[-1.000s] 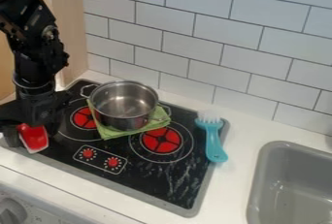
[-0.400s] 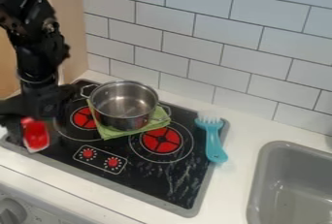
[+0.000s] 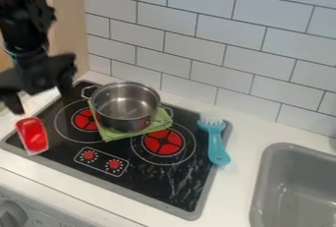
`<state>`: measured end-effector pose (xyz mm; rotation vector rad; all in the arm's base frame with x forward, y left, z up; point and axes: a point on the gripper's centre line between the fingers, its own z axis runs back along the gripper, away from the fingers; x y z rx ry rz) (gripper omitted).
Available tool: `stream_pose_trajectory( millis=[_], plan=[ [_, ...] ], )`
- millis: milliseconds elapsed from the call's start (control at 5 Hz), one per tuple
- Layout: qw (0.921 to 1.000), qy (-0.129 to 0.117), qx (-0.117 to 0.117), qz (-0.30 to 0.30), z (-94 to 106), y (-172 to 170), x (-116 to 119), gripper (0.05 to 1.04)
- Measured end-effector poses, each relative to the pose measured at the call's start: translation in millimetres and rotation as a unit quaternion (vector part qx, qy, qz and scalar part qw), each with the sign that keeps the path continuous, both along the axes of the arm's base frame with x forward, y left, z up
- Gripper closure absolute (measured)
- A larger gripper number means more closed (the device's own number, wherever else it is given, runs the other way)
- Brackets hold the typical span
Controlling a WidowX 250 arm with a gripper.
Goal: Moved the red object to the left bottom corner of the cooker
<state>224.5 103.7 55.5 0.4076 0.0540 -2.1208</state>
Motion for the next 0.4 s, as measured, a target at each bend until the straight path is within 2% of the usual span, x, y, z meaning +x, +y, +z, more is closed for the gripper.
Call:
stream_pose_trajectory(
  millis=[200,400],
  plan=[
    [0.9998,-0.009,0.019,0.002,10.7,4.4,-2.0,0.084],
    [0.9997,-0.010,0.020,0.003,11.5,4.7,-2.0,0.084]
  ],
)
